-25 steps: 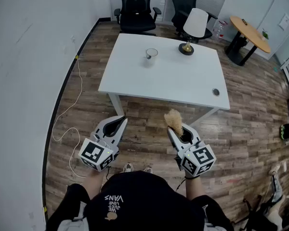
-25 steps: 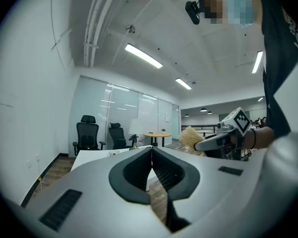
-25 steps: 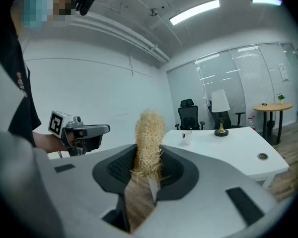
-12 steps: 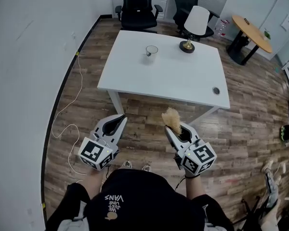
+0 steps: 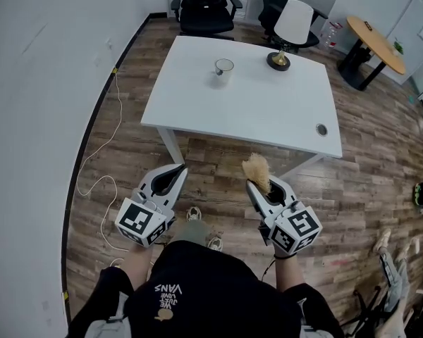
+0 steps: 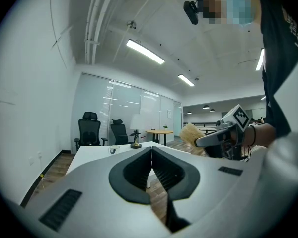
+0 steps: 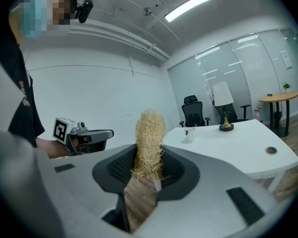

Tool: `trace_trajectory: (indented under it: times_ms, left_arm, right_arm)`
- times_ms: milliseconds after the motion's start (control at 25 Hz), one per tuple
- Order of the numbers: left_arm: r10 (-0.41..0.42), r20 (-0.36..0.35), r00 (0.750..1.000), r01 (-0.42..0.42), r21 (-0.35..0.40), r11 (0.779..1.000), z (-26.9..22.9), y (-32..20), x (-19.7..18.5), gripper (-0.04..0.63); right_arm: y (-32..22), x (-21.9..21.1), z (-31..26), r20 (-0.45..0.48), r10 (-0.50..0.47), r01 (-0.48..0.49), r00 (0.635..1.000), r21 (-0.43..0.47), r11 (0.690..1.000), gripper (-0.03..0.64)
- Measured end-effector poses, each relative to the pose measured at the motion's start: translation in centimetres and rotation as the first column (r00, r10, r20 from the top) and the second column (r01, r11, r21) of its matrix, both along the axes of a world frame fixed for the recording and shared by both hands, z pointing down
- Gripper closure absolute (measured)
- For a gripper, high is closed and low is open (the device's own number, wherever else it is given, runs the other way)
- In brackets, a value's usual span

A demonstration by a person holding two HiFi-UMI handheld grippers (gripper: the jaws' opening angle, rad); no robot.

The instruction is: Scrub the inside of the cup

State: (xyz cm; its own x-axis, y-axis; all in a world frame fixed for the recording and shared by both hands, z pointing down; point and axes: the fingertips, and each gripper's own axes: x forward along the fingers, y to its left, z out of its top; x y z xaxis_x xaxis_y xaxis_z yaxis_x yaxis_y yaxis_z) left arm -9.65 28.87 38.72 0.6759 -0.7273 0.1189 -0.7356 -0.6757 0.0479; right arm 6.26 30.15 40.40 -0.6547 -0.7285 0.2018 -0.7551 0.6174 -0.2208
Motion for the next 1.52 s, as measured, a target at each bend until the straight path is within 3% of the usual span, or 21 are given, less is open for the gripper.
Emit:
trace_trajectory:
  times_ms: [800, 1240, 1520]
  left_arm:
    - [0.127, 0.000, 0.992, -0.127, 0.017, 0.992, -0.4, -14.8, -2.6, 0.584]
    - [0.107, -0.007, 0.994, -0.107, -0.002, 0.994, 0.2, -19.4, -1.2, 0.584]
    - [0.072, -0.008, 0.997, -0.072, 0.001, 0.997, -0.1, -23.8, 1.9, 0.584]
  right_arm:
    - [-13.1, -2.9, -0.8, 0.009, 0.137, -0.137, 0.991, 0.018, 0.990, 0.499]
    - [-17.8, -1.4, -0.5, 0.001, 0.125, -0.125, 0.992, 0.003, 0.992, 0.499]
    - [-22.8, 1.5, -0.7, -0.008, 0.071, -0.071, 0.997, 0.005, 0.997, 0.499]
